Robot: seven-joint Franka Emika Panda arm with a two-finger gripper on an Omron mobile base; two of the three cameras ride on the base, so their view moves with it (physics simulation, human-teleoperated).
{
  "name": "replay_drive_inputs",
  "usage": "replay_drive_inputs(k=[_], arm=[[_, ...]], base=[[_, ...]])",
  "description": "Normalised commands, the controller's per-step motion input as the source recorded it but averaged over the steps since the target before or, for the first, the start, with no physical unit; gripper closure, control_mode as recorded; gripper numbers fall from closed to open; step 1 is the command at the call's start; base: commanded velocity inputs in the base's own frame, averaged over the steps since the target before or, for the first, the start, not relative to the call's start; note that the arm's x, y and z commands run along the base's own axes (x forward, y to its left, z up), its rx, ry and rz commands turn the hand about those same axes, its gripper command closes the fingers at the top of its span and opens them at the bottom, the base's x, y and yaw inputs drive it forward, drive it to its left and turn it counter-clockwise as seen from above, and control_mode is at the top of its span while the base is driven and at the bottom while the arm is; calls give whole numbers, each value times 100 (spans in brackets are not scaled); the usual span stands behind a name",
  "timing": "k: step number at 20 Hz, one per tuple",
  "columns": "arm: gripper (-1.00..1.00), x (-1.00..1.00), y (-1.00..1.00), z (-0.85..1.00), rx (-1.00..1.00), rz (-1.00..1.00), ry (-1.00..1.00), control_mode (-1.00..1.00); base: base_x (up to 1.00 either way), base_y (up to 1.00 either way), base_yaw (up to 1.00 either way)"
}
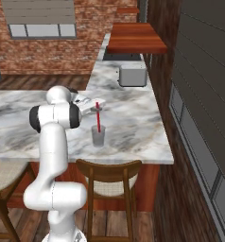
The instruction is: Take a straw from the drawer in front and place it inside the glass cup on the dining counter.
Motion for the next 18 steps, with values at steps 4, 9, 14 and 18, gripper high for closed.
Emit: replay_drive_inputs(k=[4, 9, 14, 18], arm=[[100, -63, -20, 0, 0, 0, -9, -100], [100, -71, -17, -1, 0, 0, -9, -100], [100, -33, -1, -14, 0, 0, -13, -100], [100, -10, 0, -10, 0, 0, -17, -100]], base=[[0, 0, 0], [0, 0, 0], [0, 0, 0], [0, 0, 0]])
